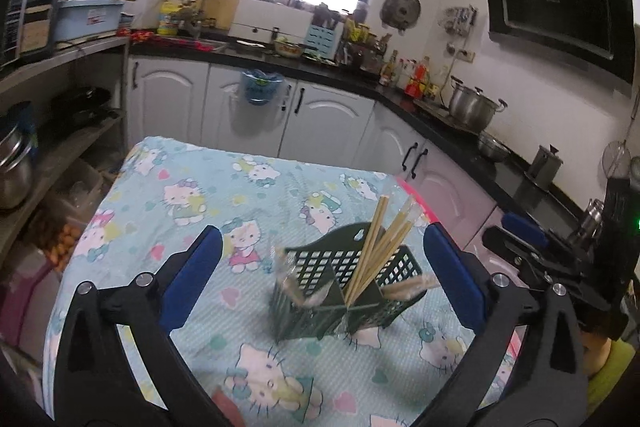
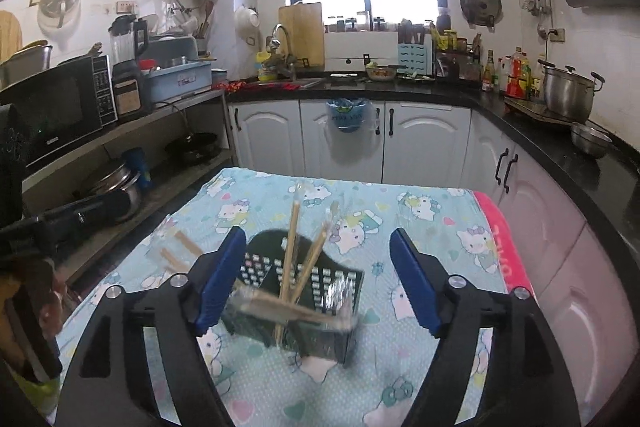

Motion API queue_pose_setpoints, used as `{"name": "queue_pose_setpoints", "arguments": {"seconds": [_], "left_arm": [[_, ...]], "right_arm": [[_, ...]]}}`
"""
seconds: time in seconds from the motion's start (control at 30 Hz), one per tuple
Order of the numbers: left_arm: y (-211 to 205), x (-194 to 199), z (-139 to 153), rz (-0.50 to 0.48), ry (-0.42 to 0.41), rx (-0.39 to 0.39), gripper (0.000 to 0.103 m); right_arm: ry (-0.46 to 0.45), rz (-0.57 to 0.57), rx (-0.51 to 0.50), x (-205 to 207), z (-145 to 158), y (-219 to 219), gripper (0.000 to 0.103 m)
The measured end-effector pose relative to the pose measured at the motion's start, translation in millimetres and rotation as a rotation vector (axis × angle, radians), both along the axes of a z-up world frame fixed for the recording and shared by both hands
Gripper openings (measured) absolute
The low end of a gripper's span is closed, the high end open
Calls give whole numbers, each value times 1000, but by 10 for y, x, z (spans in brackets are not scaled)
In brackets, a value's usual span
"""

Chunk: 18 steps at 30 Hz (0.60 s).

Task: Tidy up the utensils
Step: 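Open the left tool to release the chopsticks in the caddy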

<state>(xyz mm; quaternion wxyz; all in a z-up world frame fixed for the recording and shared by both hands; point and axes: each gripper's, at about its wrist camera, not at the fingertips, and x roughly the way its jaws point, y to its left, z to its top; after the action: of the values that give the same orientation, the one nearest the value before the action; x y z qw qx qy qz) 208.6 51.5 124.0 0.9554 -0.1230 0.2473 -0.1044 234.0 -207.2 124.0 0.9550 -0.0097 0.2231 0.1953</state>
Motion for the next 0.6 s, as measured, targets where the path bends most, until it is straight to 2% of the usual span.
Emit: {"name": "queue_pose_setpoints", "arguments": {"seconds": [0.07,0.23,0.47,0.6], "left_arm": [[61,-134,-22,28,1,-19,93],[90,-401,-111,64,12,-2,93],[29,-686,-456,75,77,53,93],[-40,-822,-734,91,107,126,93]], "right_arm": [[-5,-14,10,-104,-30,-43,87],[-4,-28,25,-370,-133,-100,95],[11,-33,-12,-744,-420,-89,96],[15,-32,-56,-987,-709,-81,96]]}}
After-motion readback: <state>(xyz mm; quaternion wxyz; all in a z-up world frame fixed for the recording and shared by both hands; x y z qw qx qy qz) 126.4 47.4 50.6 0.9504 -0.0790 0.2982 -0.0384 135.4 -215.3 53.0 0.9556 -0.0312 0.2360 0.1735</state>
